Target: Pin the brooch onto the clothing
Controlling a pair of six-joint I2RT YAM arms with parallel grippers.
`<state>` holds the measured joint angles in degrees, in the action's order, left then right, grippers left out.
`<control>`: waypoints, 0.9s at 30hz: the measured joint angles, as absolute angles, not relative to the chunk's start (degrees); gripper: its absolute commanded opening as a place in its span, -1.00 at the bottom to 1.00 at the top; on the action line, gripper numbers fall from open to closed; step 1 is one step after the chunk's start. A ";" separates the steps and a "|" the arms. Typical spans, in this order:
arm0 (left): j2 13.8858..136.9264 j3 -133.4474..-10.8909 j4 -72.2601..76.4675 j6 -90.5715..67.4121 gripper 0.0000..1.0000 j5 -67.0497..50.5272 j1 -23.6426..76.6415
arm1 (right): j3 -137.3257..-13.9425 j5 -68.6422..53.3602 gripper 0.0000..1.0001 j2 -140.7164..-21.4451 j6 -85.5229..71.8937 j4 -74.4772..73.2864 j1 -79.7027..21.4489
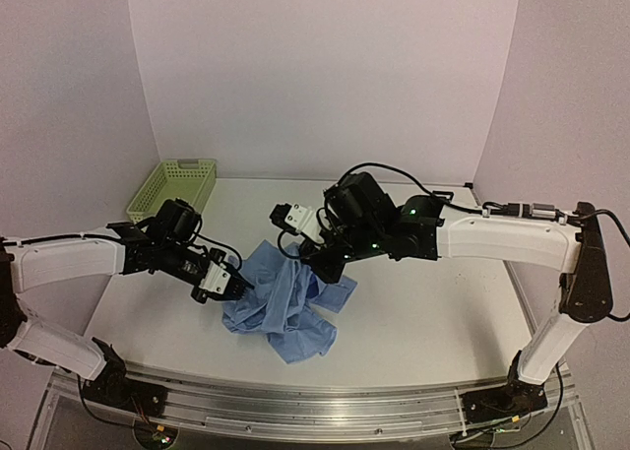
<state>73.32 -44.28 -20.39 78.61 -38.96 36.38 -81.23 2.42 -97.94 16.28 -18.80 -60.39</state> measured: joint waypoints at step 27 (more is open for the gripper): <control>85.19 -118.44 -11.99 27.23 -1.00 -30.98 22.23 | -138.15 3.64 -1.00 -101.58 20.05 -16.55 -51.32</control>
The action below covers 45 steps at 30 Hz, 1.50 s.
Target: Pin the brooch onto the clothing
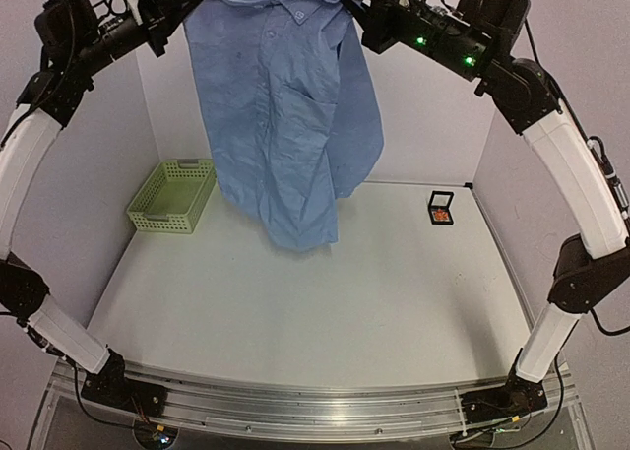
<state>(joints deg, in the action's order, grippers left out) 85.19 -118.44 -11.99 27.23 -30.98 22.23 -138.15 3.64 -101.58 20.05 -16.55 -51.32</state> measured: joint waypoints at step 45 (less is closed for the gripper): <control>95.80 -104.62 -36.31 10.74 -1.00 -14.42 29.27 | -108.34 22.74 -1.00 -99.97 9.84 -27.72 -43.64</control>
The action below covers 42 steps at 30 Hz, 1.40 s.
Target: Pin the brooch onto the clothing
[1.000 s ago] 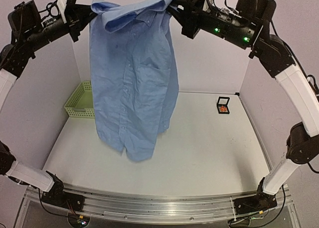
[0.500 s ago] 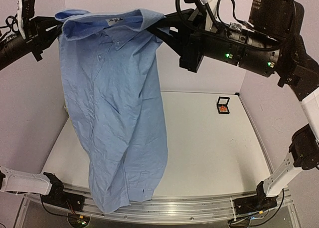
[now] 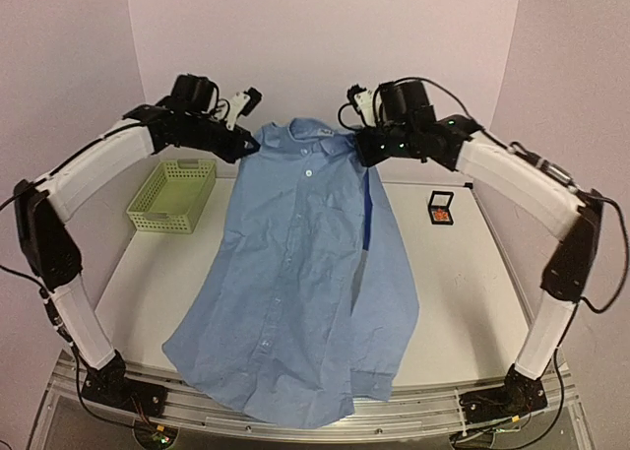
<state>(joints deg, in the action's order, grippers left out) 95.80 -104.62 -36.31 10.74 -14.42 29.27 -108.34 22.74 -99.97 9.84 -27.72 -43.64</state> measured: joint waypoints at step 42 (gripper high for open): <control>100.66 -92.35 -31.66 24.44 0.29 -15.82 20.18 | -94.38 11.20 0.48 -104.36 -16.30 -23.33 -34.68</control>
